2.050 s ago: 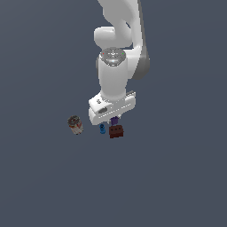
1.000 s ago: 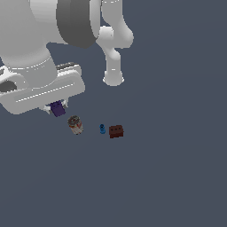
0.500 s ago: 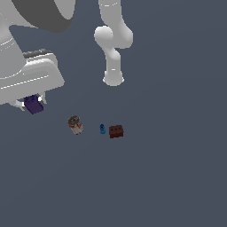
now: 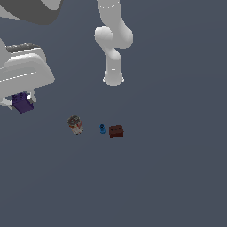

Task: Pick up a designated object from a clutter of objects.

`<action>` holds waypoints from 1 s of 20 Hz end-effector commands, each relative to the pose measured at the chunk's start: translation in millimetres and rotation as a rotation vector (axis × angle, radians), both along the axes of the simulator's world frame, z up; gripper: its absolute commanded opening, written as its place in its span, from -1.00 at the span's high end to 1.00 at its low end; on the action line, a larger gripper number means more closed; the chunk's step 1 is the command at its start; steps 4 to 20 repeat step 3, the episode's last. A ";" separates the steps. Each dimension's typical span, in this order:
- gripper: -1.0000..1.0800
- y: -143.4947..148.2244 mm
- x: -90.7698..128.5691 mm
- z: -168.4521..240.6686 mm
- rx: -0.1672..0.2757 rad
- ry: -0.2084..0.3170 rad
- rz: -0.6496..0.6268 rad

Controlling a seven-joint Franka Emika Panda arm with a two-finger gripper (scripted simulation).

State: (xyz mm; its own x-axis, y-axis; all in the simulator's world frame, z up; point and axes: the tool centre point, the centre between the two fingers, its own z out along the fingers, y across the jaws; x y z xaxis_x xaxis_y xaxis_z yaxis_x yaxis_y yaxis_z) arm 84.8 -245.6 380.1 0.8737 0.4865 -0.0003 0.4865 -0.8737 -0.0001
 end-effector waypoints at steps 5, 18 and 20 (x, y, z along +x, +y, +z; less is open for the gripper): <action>1.00 -1.3 1.1 1.4 0.000 0.000 0.000; 1.00 -1.3 1.1 1.4 0.000 0.000 0.000; 1.00 -1.3 1.1 1.4 0.000 0.000 0.000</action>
